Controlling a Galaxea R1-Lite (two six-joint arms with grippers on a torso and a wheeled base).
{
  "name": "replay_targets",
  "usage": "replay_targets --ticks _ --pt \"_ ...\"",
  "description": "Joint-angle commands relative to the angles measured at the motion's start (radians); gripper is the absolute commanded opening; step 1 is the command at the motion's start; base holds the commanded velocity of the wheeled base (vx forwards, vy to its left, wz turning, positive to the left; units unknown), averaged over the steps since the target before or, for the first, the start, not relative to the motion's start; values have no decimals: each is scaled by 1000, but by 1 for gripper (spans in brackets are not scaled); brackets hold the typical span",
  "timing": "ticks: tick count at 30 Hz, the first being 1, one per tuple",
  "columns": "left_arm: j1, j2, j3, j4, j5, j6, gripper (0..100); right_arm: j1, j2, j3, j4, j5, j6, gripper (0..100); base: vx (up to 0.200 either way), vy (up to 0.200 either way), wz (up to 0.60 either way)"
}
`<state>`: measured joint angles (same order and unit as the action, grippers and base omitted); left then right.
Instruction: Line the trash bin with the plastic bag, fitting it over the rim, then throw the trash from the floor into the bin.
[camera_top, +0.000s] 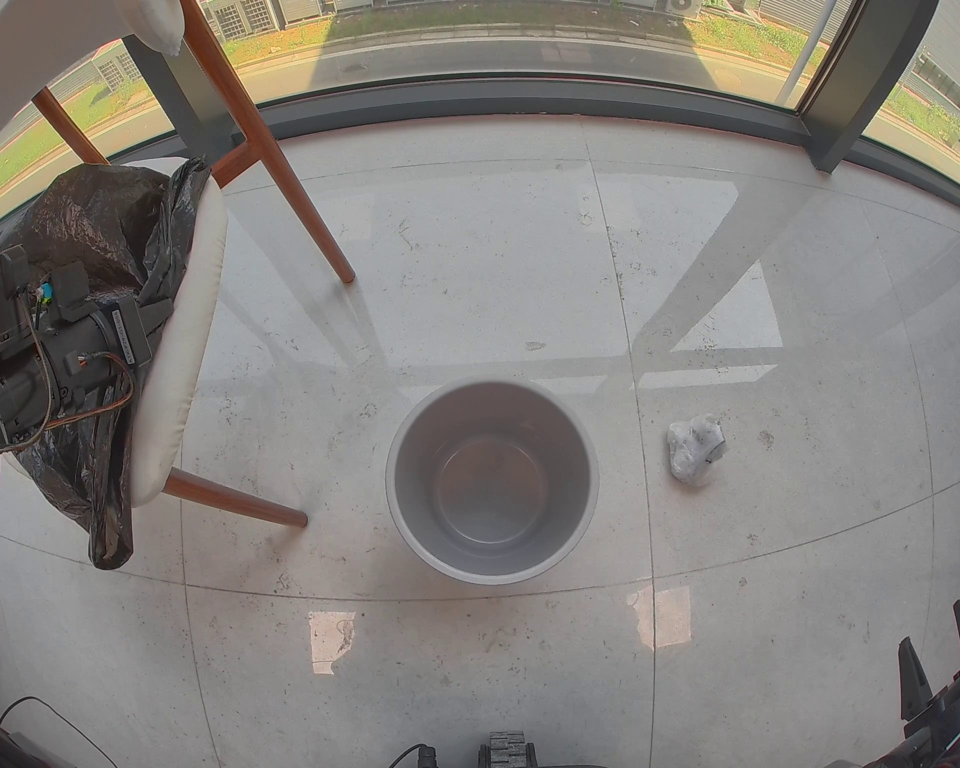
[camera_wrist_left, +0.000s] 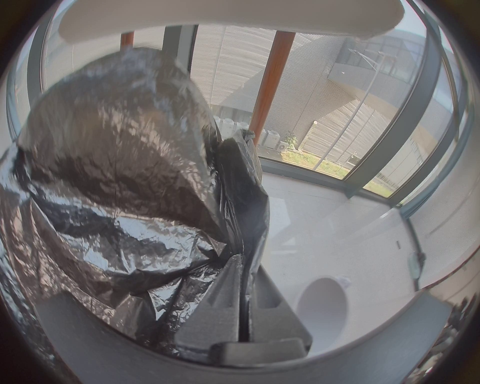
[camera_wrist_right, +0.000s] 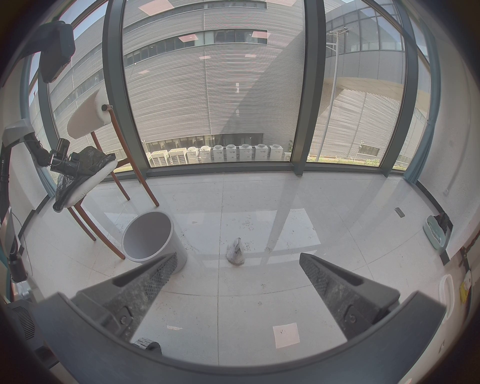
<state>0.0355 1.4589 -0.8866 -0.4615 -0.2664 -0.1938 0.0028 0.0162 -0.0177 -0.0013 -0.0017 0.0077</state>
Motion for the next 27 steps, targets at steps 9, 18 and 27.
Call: replay_targets --ticks 9,18,27 --pt "66 -42 -22 89 -260 -230 0 0 -16 18 0 0 0 100 0 0 0" --pt "26 -118 -11 98 -349 -368 0 0 -16 18 0 0 0 100 0 0 0" --pt "-34 -183 -11 164 -430 -429 0 0 -16 18 0 0 0 100 0 0 0"
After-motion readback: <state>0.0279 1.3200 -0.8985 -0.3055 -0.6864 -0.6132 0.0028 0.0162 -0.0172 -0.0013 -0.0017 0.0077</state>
